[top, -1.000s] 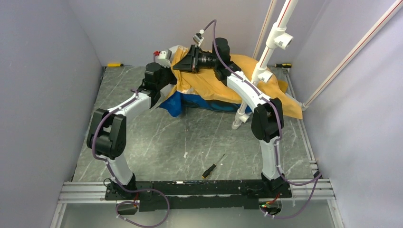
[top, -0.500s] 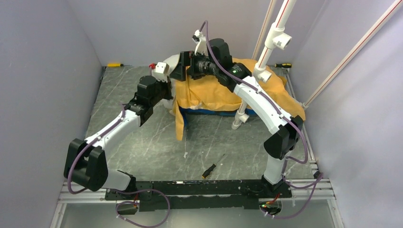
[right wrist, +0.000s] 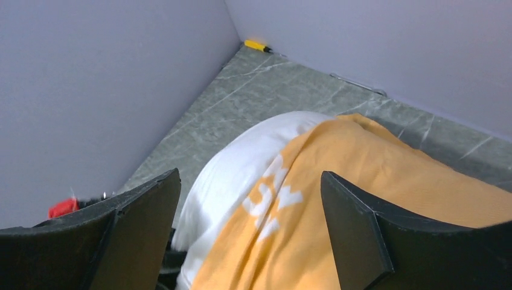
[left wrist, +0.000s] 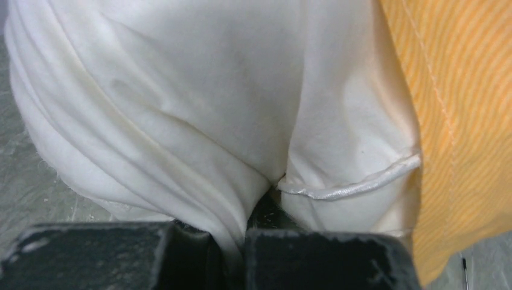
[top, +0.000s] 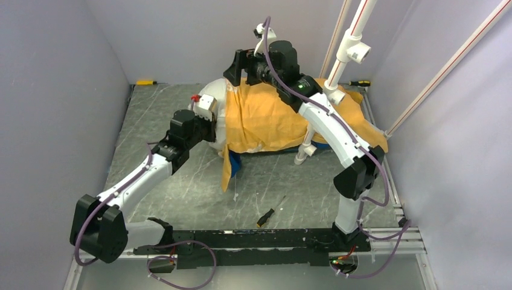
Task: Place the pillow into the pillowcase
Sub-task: Stuff the pillow into the pillowcase.
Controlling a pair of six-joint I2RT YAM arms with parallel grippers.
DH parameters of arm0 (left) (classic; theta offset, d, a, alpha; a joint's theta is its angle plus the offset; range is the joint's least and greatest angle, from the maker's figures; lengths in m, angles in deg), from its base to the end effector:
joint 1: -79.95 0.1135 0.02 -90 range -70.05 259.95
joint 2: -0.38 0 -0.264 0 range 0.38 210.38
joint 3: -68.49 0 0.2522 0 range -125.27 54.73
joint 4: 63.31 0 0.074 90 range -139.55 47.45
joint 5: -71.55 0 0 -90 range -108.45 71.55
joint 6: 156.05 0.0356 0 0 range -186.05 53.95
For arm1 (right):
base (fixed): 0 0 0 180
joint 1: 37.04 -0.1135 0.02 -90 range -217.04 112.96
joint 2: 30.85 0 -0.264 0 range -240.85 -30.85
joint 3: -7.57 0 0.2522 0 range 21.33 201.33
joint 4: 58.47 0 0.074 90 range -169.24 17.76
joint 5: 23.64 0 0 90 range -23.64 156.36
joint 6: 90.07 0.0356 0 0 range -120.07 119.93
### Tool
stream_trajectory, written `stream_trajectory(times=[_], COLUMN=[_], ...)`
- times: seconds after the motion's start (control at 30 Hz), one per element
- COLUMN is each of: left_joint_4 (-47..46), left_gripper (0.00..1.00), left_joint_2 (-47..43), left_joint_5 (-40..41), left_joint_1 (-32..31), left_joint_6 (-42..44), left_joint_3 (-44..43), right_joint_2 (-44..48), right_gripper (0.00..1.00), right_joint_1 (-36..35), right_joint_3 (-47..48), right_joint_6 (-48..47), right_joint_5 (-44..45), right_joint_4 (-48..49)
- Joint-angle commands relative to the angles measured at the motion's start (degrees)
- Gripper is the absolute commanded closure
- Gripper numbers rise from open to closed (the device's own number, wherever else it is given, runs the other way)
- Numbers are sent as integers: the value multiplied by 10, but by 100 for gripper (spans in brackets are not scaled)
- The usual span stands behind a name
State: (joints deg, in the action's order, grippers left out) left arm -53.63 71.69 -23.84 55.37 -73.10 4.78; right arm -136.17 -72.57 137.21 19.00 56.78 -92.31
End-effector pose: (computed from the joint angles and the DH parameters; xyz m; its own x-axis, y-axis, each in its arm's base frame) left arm 0.2622 -0.1236 0.2977 -0.3289 0.0161 -0.9442 0.4588 0.8767 -0.1449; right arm 0.3442 0.2531 0.4539 -0.3581 0.1402 -0.9231 -0.6238 0.6997 0.3482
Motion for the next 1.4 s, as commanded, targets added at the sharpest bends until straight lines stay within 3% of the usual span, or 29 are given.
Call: stream_trajectory(times=[0.0, 0.17, 0.3, 0.47, 0.57, 0.7, 0.73, 0.77, 0.87, 0.97, 1.37], left_joint_4=[-23, -14, -2, 9, 10, 9, 12, 15, 27, 27, 22], left_gripper=[100, 100, 100, 100, 100, 100, 100, 100, 100, 100, 100], left_joint_2=[-40, -58, -60, -66, -70, -61, -57, -52, -37, -26, -21], left_joint_5=[-65, -65, -57, -56, -55, -52, -53, -54, -45, -24, 3], left_joint_1=[-21, -42, -63, -93, -113, -141, -148, -160, -192, -218, -245], left_joint_6=[46, 74, 104, 127, 138, 144, 146, 150, 160, 159, 146], left_joint_3=[41, 71, 84, 105, 118, 131, 131, 131, 135, 146, 163], right_joint_2=[-23, -62, -74, -74, -53, -14, -7, 3, 40, 68, -43], right_gripper=[13, 16, 22, 36, 52, 87, 89, 86, 59, 45, 36], right_joint_1=[-7, -38, -68, -84, -83, -76, -76, -75, -75, -74, -77], right_joint_3=[65, 111, 84, 47, 7, -45, -50, -58, -101, -112, 54], right_joint_6=[33, 23, 11, 9, 22, 47, 55, 59, 45, 25, -75], right_joint_5=[3, 40, 79, 160, 164, 77, 60, 44, 22, 46, 149], right_joint_4=[-51, -138, -157, -174, -148, -97, -102, -108, -100, -90, -257])
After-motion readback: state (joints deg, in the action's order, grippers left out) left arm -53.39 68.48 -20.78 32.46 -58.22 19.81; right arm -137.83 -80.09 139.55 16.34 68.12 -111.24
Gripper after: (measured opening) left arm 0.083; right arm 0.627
